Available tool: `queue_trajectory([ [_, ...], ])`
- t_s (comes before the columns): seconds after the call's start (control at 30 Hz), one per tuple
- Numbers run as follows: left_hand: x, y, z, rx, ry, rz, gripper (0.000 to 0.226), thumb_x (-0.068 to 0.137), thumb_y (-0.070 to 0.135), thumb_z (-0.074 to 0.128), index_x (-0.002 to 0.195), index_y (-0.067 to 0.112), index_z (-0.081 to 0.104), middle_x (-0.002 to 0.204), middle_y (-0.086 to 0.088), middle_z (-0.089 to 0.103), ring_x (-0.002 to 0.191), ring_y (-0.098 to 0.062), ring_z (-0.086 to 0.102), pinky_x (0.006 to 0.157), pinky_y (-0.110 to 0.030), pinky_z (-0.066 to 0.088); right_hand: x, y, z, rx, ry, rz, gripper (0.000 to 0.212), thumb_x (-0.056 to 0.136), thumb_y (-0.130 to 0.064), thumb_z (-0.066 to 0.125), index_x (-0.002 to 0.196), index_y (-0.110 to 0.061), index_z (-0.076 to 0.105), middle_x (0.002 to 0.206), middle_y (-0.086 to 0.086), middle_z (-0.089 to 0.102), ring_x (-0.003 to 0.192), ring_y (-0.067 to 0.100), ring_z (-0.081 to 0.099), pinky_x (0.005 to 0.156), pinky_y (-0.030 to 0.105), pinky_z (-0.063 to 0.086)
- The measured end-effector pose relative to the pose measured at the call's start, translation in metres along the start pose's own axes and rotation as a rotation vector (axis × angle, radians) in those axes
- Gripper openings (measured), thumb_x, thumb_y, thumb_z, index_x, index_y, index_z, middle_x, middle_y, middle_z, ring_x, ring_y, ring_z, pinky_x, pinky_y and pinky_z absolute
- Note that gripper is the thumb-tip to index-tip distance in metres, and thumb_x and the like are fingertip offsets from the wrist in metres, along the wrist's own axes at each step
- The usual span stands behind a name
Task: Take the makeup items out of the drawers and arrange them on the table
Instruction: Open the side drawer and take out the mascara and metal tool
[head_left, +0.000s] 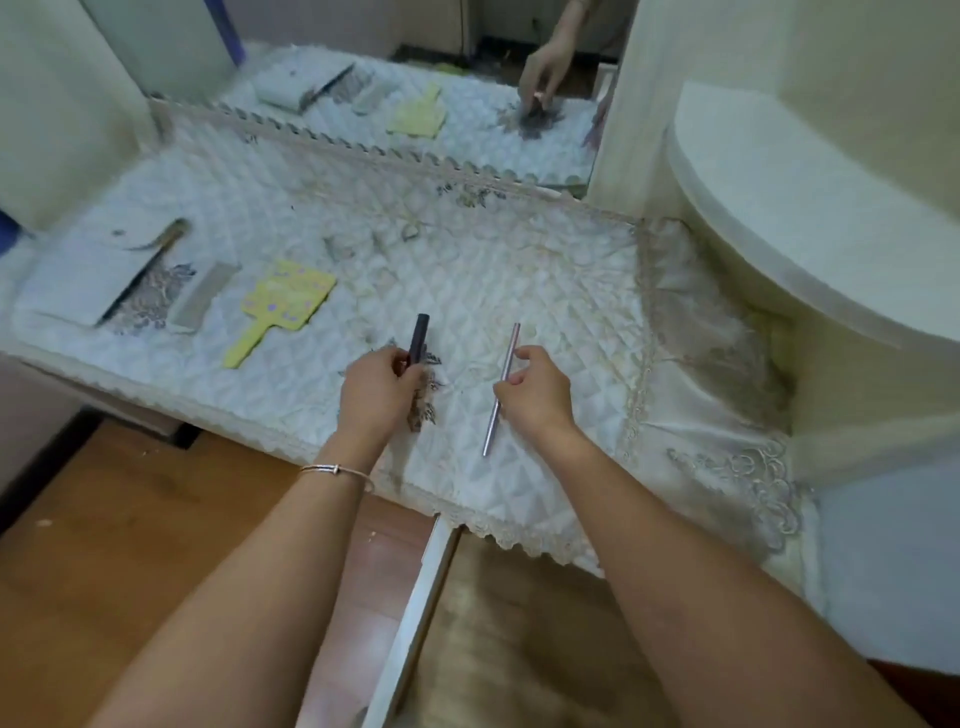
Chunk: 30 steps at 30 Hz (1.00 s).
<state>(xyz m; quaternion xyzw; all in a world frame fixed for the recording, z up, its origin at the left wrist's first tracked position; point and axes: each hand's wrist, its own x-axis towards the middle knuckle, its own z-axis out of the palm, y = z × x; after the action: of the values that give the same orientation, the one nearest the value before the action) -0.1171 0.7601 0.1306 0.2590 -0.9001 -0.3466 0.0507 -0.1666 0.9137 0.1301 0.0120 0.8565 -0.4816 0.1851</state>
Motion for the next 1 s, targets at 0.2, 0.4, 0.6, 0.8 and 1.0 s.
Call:
queue_trajectory([
  [0.2,0.033,-0.012,0.009,0.08,-0.05,-0.03,0.028,0.086,0.027,0.06,0.103,0.005,0.064,0.099,-0.017,0.069,0.091,-0.032,0.062,0.079,-0.038,0.051,0.026,0.004,0.017,-0.118,0.049,-0.003,0.031,0.086,-0.006,0.055,0.117,-0.005,0.052,0.097,0.013,0.061,0.083,0.02,0.056,0.068,0.021,0.039],
  [0.4,0.013,-0.014,0.003,0.071,-0.013,0.028,0.024,0.086,0.019,0.058,0.102,0.002,0.063,0.101,-0.018,0.065,0.091,-0.033,0.062,0.078,-0.038,0.049,0.008,0.006,0.009,-0.133,0.084,-0.072,0.034,0.09,-0.014,0.052,0.123,-0.005,0.05,0.114,0.015,0.06,0.104,0.025,0.057,0.083,0.025,0.042],
  [0.6,-0.058,-0.021,0.002,0.047,-0.012,0.249,0.026,0.087,0.012,0.054,0.112,0.006,0.059,0.105,-0.014,0.063,0.099,-0.029,0.055,0.084,-0.035,0.042,-0.06,0.037,-0.017,-0.258,0.088,-0.198,0.032,0.088,-0.012,0.051,0.12,-0.01,0.054,0.115,0.009,0.06,0.108,0.022,0.053,0.096,0.036,0.044],
  [0.8,-0.167,-0.055,0.011,0.157,-0.34,0.436,0.025,0.086,0.016,0.057,0.11,0.013,0.062,0.105,-0.008,0.067,0.1,-0.028,0.057,0.085,-0.036,0.047,-0.179,0.112,-0.045,-0.501,0.096,-0.126,0.033,0.089,-0.027,0.054,0.122,-0.022,0.053,0.121,-0.001,0.058,0.11,0.016,0.053,0.096,0.031,0.044],
  [1.0,-0.243,-0.104,0.0,0.275,-0.591,0.508,0.022,0.083,0.021,0.057,0.103,0.028,0.065,0.094,0.007,0.07,0.092,-0.015,0.062,0.077,-0.024,0.047,-0.299,0.196,-0.043,-0.513,0.038,0.156,0.036,0.086,-0.032,0.061,0.118,-0.015,0.059,0.126,0.007,0.058,0.118,0.024,0.051,0.097,0.03,0.039],
])
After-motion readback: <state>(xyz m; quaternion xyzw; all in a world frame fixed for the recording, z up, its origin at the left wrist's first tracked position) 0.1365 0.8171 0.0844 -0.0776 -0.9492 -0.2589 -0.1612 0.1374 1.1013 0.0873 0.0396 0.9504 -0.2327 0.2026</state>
